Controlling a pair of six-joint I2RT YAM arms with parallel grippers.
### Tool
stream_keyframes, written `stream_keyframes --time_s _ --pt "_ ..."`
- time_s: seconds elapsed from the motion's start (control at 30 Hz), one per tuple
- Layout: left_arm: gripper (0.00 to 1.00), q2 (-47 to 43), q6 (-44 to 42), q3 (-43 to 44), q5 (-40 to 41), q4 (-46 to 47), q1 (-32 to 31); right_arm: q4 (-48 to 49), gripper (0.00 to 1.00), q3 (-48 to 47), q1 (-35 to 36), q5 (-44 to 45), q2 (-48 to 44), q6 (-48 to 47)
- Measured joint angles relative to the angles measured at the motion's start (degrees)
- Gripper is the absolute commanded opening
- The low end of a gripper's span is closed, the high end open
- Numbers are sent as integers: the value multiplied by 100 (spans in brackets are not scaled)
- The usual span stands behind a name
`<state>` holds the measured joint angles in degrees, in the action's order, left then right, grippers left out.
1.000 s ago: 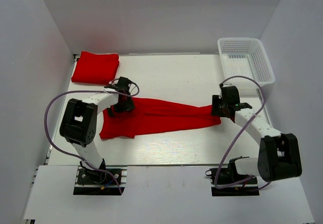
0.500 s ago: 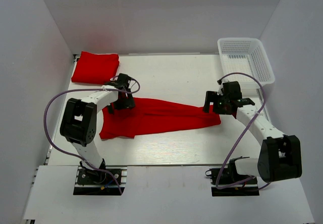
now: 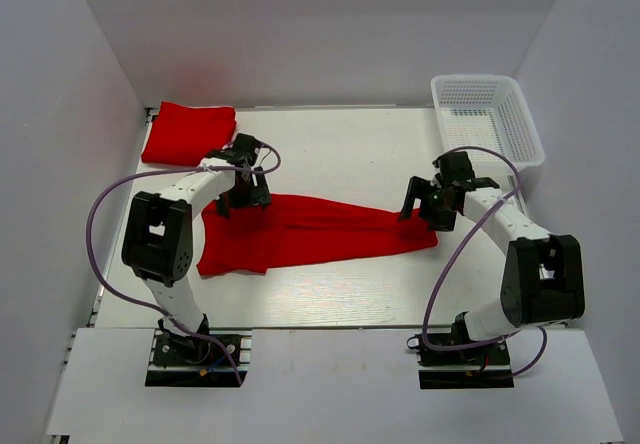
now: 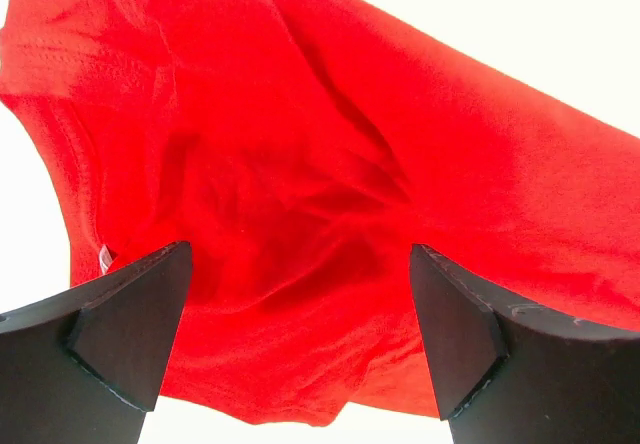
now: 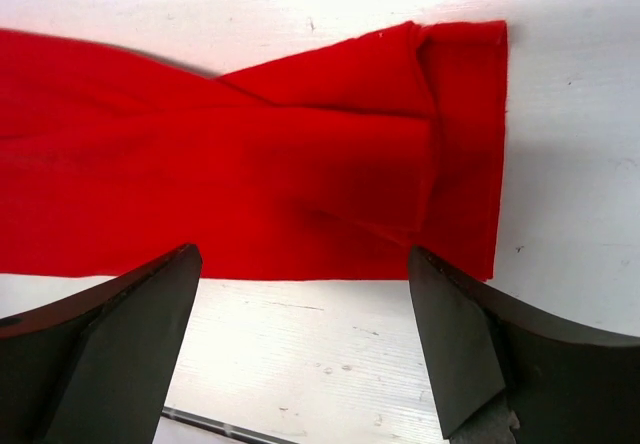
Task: Fold and stack the t-shirts
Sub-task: Fold the other side of the tshirt into a rectangle
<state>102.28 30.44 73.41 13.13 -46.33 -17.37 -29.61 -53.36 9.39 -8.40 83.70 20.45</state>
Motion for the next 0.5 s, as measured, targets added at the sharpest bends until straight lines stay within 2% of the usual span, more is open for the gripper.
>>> stream_keyframes --time_s 0.23,0.37,0.5 --pt "100 131 -4 0 -57 -188 0 -7 88 -20 -168 -157 39 245" --pt "100 133 -24 13 -57 -251 0 87 82 -20 -236 -273 59 343" --pt "100 133 -48 46 -57 -297 0 177 82 -20 -291 -367 76 404"
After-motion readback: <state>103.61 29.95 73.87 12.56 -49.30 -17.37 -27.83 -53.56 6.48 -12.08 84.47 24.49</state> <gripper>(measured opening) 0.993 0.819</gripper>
